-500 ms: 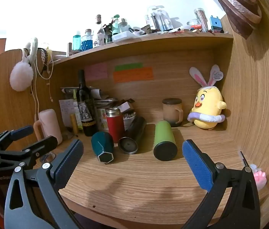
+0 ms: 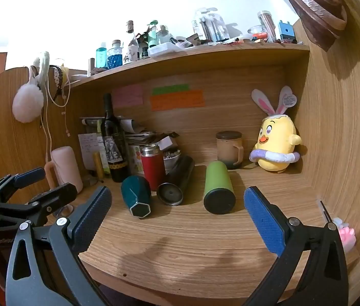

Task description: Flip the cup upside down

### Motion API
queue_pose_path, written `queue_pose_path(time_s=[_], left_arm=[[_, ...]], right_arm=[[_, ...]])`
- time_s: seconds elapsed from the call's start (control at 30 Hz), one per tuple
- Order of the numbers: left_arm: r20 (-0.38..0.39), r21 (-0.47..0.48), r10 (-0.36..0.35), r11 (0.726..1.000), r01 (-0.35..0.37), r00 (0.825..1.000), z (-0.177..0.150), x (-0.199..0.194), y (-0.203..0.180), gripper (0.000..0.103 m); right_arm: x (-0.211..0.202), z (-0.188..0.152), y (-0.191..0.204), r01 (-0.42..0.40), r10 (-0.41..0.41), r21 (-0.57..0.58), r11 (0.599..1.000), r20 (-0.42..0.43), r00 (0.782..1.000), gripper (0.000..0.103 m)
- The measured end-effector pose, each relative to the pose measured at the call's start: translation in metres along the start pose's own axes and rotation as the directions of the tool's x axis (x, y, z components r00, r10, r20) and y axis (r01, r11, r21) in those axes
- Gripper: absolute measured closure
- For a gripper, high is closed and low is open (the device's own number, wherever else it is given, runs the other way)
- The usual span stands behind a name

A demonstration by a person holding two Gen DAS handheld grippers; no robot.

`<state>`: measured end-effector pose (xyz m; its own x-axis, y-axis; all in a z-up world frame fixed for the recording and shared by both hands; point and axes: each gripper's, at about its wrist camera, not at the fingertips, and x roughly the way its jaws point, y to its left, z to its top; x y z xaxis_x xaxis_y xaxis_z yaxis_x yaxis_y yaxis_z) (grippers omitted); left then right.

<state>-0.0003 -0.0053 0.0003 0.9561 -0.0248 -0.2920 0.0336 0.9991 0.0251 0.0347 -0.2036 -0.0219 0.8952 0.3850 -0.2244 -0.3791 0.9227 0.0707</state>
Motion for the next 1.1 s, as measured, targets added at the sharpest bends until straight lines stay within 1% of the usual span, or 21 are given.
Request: queue_pose_path(time_s=[0.53,1.1], left_arm=[[0.001,-0.01,0.002,1.0,-0.002,1.0,0.0005,-0.0011,-0.0012,0.0],[0.003,0.003,0.0,1.0,0.0,1.0,-0.002,-0.0014,-0.0033,0.0]], right_arm=[[-0.0021,0.0017,-0.003,-0.001,0.001,-0.002,1.0,0.003,1.0,0.0],[-0.0027,0.0036,-0.0005,-0.001,0.001,-0.001,1.0,0.007,1.0,0.0]])
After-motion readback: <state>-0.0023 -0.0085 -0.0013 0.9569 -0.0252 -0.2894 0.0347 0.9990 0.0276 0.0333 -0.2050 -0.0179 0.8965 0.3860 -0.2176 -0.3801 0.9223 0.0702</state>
